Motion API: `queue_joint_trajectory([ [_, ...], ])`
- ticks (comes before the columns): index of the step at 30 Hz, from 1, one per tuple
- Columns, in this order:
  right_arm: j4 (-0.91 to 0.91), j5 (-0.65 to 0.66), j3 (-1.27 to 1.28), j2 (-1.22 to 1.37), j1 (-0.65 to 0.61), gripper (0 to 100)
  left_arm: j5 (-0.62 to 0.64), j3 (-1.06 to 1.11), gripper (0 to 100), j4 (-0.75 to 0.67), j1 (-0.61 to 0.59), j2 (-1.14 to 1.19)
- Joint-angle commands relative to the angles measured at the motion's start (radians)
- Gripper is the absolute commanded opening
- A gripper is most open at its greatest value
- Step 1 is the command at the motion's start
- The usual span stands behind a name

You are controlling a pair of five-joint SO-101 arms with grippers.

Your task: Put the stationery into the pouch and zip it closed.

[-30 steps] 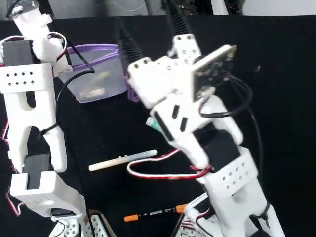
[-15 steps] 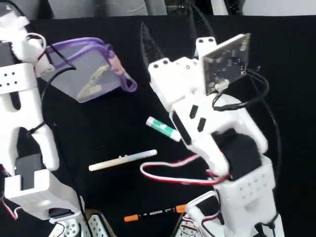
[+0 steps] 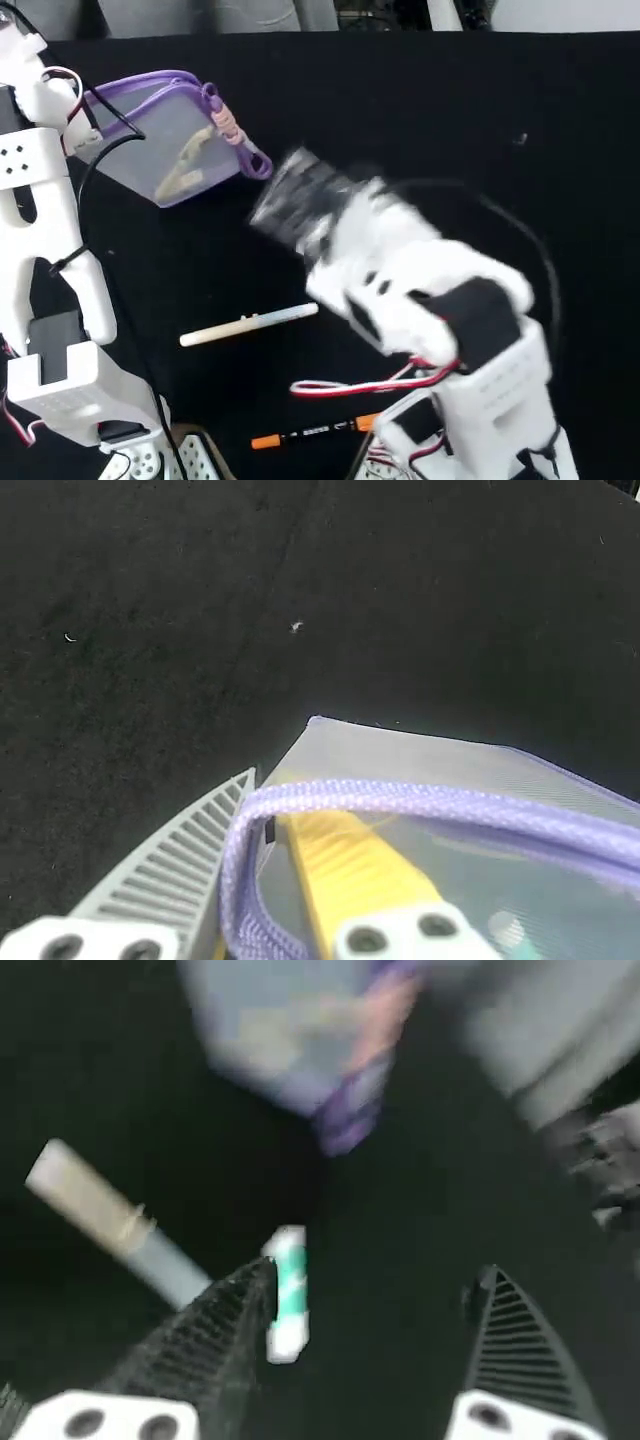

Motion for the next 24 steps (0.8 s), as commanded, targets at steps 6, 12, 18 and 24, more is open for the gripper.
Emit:
queue_joint_trajectory([
  [6,0.126,0.040,0.211,-0.024,-0.316,29.3,0.000,-0.015,3,-0.023,-0.022,0.011],
  [12,0.121,0.034,0.420,-0.027,-0.534,29.3,0.000,-0.016,3,-0.025,-0.038,0.011],
  [18,0.058,-0.020,0.501,-0.027,-0.652,29.3,0.000,-0.010,3,-0.072,-0.111,0.011],
  [24,-0.049,-0.020,0.607,-0.021,-0.664,29.2,0.000,-0.019,3,-0.087,-0.150,0.009],
])
